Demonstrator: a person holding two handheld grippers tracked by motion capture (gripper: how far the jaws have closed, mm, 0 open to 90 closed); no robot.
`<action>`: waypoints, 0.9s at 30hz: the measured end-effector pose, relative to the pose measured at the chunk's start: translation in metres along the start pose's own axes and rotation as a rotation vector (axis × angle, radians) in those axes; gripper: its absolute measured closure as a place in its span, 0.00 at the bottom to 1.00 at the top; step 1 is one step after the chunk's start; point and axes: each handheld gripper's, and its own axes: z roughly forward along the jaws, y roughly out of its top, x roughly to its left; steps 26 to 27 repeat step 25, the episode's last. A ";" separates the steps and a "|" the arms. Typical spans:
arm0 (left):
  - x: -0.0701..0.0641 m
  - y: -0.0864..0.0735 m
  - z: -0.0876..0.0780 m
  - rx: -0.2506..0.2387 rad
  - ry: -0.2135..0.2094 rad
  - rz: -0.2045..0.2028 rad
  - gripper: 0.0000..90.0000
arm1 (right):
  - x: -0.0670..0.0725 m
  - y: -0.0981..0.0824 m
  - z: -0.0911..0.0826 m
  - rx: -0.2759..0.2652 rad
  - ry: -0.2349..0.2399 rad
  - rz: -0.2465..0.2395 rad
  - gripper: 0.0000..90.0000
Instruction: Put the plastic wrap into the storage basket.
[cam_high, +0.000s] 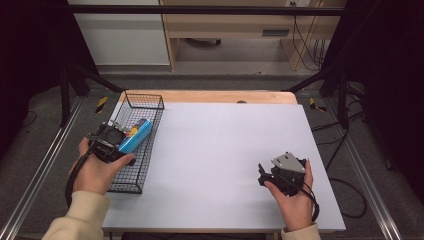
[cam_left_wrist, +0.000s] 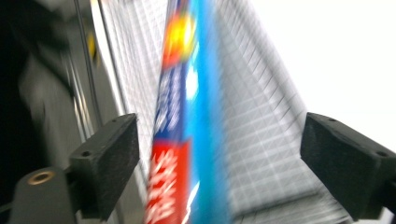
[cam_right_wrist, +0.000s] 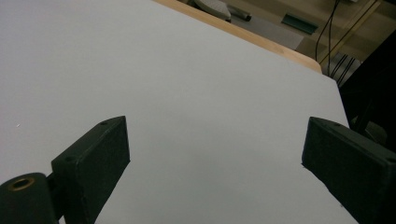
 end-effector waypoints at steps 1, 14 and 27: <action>-0.008 0.000 -0.005 -0.041 -0.018 0.015 0.13 | -0.001 0.000 -0.001 -0.005 -0.003 0.002 0.08; -0.105 -0.007 0.032 -0.367 -0.409 0.168 0.08 | -0.006 -0.023 -0.004 0.017 0.079 0.066 0.06; -0.127 -0.037 0.063 -0.448 -0.507 0.232 0.08 | -0.013 -0.046 -0.005 -0.043 0.090 0.142 0.08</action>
